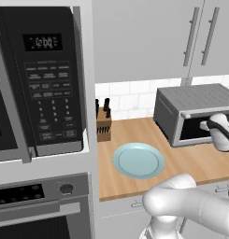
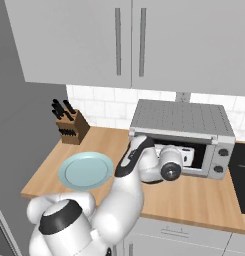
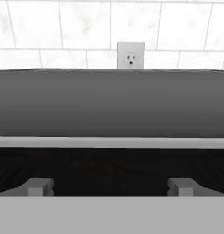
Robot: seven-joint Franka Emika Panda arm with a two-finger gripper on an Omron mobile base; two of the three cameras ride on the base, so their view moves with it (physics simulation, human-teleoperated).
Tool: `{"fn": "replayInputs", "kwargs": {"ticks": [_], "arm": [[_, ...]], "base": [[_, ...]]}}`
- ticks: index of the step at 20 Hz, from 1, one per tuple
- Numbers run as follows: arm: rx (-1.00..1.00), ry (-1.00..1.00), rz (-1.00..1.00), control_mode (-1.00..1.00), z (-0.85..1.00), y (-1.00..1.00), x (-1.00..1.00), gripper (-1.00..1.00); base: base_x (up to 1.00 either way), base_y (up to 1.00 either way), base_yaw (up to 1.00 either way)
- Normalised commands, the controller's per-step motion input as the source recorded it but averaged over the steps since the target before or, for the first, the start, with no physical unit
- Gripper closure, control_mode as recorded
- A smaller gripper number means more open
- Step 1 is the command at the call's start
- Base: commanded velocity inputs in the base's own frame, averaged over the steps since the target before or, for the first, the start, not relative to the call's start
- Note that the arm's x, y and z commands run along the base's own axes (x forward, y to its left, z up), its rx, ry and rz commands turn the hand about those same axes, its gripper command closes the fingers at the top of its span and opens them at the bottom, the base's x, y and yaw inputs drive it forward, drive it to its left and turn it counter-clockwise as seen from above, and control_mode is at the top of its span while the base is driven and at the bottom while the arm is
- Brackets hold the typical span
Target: Pick up the kebab skewer and baguette bread, and place them inside the toaster oven. Close the toaster oven door and start by setting the timer.
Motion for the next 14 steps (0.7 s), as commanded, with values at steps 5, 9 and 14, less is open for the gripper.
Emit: {"fn": "replayInputs", "kwargs": {"ticks": [5,9,14], "arm": [[0.00,0.00,0.00,-1.00,0.00,-0.07,-0.28,-1.00],[0.00,0.00,0.00,-1.00,0.08,-0.32,-0.12,-1.00],[0.00,0.00,0.00,-1.00,0.04,-0.50,-0.02,-1.00]], "base": [[0.00,0.00,0.00],[0.00,0.00,0.00],[0.00,0.00,0.00]]}}
